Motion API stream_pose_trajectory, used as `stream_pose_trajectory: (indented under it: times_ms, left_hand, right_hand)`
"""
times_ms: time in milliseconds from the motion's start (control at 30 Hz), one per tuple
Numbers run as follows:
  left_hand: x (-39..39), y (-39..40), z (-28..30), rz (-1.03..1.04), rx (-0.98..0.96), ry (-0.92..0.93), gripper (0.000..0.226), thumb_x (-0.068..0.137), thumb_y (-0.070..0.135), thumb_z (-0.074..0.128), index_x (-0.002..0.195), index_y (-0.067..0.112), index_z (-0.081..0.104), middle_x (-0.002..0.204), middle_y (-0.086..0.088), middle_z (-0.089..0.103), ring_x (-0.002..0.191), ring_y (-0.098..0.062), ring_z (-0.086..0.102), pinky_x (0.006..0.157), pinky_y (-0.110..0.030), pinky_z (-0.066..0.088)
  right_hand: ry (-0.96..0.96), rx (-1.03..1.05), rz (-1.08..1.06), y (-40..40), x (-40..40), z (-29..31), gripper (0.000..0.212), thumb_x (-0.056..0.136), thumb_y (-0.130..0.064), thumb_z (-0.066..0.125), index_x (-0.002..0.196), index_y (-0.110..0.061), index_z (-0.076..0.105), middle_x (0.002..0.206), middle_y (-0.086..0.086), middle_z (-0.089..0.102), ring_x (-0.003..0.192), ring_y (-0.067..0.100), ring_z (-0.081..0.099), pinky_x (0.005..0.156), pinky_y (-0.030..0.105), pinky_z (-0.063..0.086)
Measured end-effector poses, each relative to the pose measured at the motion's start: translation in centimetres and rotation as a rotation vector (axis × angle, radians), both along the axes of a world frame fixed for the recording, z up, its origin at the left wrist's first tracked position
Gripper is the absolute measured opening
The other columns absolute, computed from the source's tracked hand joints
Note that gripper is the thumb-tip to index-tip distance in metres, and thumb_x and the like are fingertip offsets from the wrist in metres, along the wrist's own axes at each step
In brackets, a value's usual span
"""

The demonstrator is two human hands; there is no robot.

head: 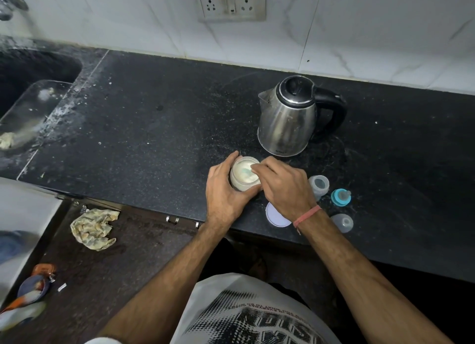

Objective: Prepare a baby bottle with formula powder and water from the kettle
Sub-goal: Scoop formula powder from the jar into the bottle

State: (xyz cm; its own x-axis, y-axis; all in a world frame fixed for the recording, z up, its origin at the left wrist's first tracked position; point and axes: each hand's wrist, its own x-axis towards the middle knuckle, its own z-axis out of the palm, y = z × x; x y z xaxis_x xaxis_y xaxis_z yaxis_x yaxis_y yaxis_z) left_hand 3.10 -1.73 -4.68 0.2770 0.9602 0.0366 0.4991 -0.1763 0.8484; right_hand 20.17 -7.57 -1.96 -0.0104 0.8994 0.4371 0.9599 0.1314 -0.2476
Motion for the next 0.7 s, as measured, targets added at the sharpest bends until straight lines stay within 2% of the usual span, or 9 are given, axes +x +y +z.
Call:
stream_pose_trajectory:
  times_ms: [100, 233, 333, 400, 500, 600, 700]
  left_hand:
    - [0.1, 0.0, 0.1, 0.013, 0.0, -0.001, 0.105, 0.069, 0.072, 0.092, 0.159, 0.028, 0.063, 0.145, 0.018, 0.071, 0.135, -0.007, 0.057, 0.11, -0.009, 0.039]
    - [0.1, -0.1, 0.1, 0.018, 0.002, -0.006, 0.108, 0.067, 0.076, 0.09, 0.16, 0.028, 0.062, 0.145, 0.018, 0.071, 0.135, -0.008, 0.056, 0.113, -0.024, 0.047]
    - [0.1, -0.1, 0.1, 0.02, -0.001, -0.008, 0.108, 0.067, 0.074, 0.093, 0.16, 0.027, 0.062, 0.145, 0.018, 0.071, 0.135, -0.007, 0.056, 0.111, -0.015, 0.042]
    - [0.2, -0.1, 0.2, 0.019, -0.002, 0.014, 0.105, 0.069, 0.063, 0.1, 0.16, 0.027, 0.063, 0.145, 0.017, 0.071, 0.135, -0.006, 0.055, 0.109, -0.008, 0.037]
    - [0.1, 0.0, 0.0, 0.025, 0.009, 0.015, 0.1, 0.071, 0.053, 0.104, 0.159, 0.026, 0.063, 0.145, 0.017, 0.071, 0.135, -0.007, 0.056, 0.108, -0.008, 0.037]
    - [0.1, 0.0, -0.2, 0.027, 0.012, 0.019, 0.099, 0.073, 0.048, 0.104, 0.16, 0.028, 0.062, 0.143, 0.016, 0.072, 0.134, -0.008, 0.056, 0.11, -0.015, 0.043]
    - [0.1, -0.1, -0.2, 0.036, -0.003, 0.012, 0.099, 0.073, 0.045, 0.106, 0.16, 0.029, 0.062, 0.142, 0.014, 0.073, 0.134, -0.008, 0.056, 0.111, -0.024, 0.047]
  right_hand:
    - [0.004, 0.004, -0.005, 0.2, 0.1, 0.1, 0.016, 0.1, -0.009, 0.073, 0.114, -0.017, 0.076, 0.099, 0.0, 0.067, 0.076, 0.024, 0.069, 0.05, 0.042, 0.055]
    - [0.027, 0.0, -0.013, 0.3, 0.3, 0.1, 0.015, 0.101, -0.011, 0.074, 0.114, -0.018, 0.077, 0.101, -0.001, 0.068, 0.076, 0.024, 0.07, 0.05, 0.04, 0.054]
    - [0.04, 0.024, -0.019, 0.2, 0.2, 0.2, 0.013, 0.105, -0.014, 0.071, 0.115, -0.018, 0.078, 0.1, -0.002, 0.069, 0.076, 0.022, 0.07, 0.051, 0.039, 0.053]
    - [0.045, 0.028, -0.031, 0.4, 0.1, 0.4, 0.011, 0.106, -0.015, 0.07, 0.113, -0.018, 0.078, 0.099, -0.002, 0.068, 0.076, 0.021, 0.07, 0.051, 0.039, 0.053]
    - [0.045, 0.004, -0.022, 0.7, -0.2, 0.7, 0.009, 0.106, -0.017, 0.07, 0.109, -0.017, 0.079, 0.096, -0.002, 0.067, 0.075, 0.021, 0.068, 0.05, 0.035, 0.05]
    - [0.046, -0.054, -0.022, 1.2, -0.5, 0.8, 0.01, 0.105, -0.018, 0.068, 0.102, -0.016, 0.078, 0.094, 0.0, 0.065, 0.073, 0.024, 0.069, 0.049, 0.034, 0.047]
    - [0.103, -0.085, -0.064, 1.7, -1.2, 0.5, 0.016, 0.106, -0.024, 0.064, 0.101, -0.018, 0.078, 0.094, -0.001, 0.064, 0.074, 0.026, 0.069, 0.053, 0.043, 0.054]
